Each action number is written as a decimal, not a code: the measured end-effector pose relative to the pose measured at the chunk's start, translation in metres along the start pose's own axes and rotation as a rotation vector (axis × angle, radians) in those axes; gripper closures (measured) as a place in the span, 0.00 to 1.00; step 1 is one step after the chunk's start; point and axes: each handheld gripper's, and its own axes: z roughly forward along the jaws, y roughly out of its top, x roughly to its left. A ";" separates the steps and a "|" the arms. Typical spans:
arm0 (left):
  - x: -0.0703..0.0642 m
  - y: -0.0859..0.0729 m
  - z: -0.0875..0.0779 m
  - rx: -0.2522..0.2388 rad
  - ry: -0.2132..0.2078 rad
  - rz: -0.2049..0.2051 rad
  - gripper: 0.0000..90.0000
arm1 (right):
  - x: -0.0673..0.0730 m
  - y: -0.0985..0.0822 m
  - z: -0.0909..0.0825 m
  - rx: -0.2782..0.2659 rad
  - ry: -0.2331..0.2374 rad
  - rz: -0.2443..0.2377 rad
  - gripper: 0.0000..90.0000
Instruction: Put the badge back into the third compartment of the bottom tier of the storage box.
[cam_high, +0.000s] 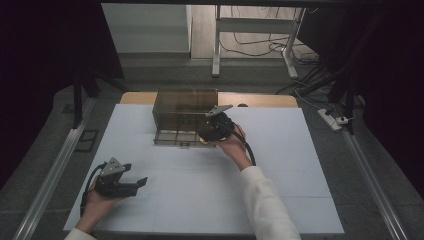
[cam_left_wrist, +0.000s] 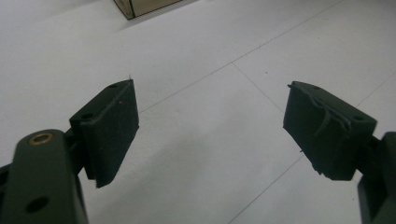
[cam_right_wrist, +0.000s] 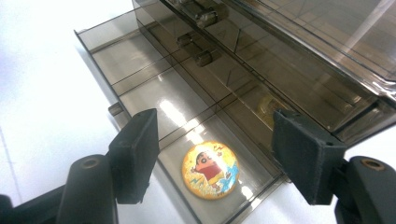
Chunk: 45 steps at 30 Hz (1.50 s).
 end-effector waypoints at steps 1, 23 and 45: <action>0.000 0.000 0.000 0.000 0.000 0.000 0.21 | 0.000 -0.002 -0.003 -0.011 0.008 -0.002 0.35; 0.000 0.000 0.001 0.002 0.004 -0.003 0.21 | 0.007 -0.044 -0.059 -0.079 0.003 0.010 0.33; -0.001 0.001 0.003 0.002 -0.002 -0.001 0.21 | 0.011 -0.121 -0.131 -0.081 -0.062 0.040 0.30</action>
